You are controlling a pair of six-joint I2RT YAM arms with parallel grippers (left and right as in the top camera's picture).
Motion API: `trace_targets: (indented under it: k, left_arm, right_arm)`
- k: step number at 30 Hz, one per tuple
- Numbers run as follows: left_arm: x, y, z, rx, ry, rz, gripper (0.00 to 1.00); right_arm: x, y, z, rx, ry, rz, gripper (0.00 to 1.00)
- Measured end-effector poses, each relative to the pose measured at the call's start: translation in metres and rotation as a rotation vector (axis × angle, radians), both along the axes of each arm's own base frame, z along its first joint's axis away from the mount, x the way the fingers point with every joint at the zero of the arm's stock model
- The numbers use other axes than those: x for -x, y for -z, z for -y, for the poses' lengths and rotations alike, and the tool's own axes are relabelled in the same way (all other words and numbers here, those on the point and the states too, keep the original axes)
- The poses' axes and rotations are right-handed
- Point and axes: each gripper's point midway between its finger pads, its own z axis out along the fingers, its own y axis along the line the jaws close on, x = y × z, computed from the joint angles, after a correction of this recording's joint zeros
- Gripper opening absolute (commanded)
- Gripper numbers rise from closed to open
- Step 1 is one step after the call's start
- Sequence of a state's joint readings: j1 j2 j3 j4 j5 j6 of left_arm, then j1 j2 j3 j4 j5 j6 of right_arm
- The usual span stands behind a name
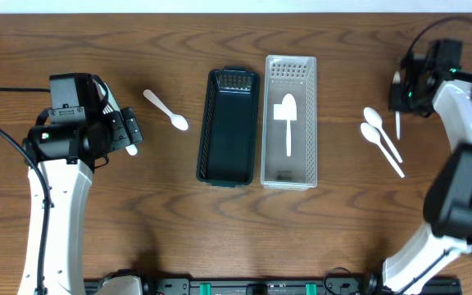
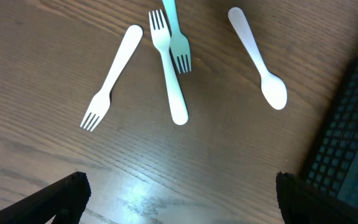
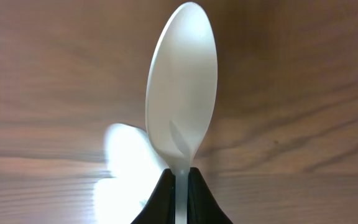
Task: Pack container
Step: 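Grasp a second white spoon with the right gripper, then place the second spoon in the grey tray beside the first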
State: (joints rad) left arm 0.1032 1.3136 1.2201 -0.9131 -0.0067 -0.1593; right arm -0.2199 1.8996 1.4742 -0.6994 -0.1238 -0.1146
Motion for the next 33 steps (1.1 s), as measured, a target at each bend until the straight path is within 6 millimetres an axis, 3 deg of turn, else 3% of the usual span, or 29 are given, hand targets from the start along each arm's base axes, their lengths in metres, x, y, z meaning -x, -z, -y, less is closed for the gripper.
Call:
trace_targets:
  k: [3, 5, 6, 7, 8, 11, 13, 18, 20, 22, 25, 28, 33]
  left_arm:
    - [0.0, 0.0, 0.0, 0.0, 0.0, 0.0, 0.98]
    - [0.0, 0.0, 0.0, 0.0, 0.0, 0.0, 0.98]
    - [0.0, 0.0, 0.0, 0.0, 0.0, 0.0, 0.98]
    - [0.0, 0.0, 0.0, 0.0, 0.0, 0.0, 0.98]
    - [0.0, 0.0, 0.0, 0.0, 0.0, 0.0, 0.98]
    - [0.0, 0.0, 0.0, 0.0, 0.0, 0.0, 0.98]
    - [0.0, 0.0, 0.0, 0.0, 0.0, 0.0, 0.98]
    - [0.0, 0.0, 0.0, 0.0, 0.0, 0.0, 0.98]
    - [0.0, 0.0, 0.0, 0.0, 0.0, 0.0, 0.98]
    - [0.0, 0.0, 0.0, 0.0, 0.0, 0.0, 0.98]
    - [0.0, 0.0, 0.0, 0.0, 0.0, 0.0, 0.98]
    - [0.0, 0.0, 0.0, 0.0, 0.0, 0.0, 0.98]
    - [0.0, 0.0, 0.0, 0.0, 0.0, 0.0, 0.98]
  right_arm:
    - [-0.002, -0.082, -0.044, -0.074, -0.006, 0.185, 0.02]
    - [0.002, -0.123, -0.079, -0.127, -0.032, 0.268, 0.02]
    - [0.008, -0.141, -0.106, -0.17, -0.058, 0.294, 0.02]
    - [0.01, -0.144, -0.114, -0.186, -0.066, 0.294, 0.01]
    - [0.015, -0.147, -0.136, -0.219, -0.084, 0.283, 0.02]
    - [0.028, -0.127, -0.185, -0.274, -0.105, 0.19, 0.02]
    - [0.035, -0.096, -0.213, -0.269, -0.095, 0.094, 0.01]
    - [0.045, -0.024, -0.255, -0.201, -0.072, -0.065, 0.04]
    - [0.046, -0.001, -0.264, -0.179, -0.063, -0.103, 0.27]
    - [0.047, 0.014, -0.267, -0.163, -0.055, -0.125, 0.43]
    - [0.042, 0.018, -0.267, -0.156, -0.055, -0.111, 0.59]
    - [0.033, 0.006, -0.262, -0.153, -0.071, -0.063, 0.63]
    - [0.02, -0.037, -0.224, -0.121, -0.065, 0.051, 0.7]
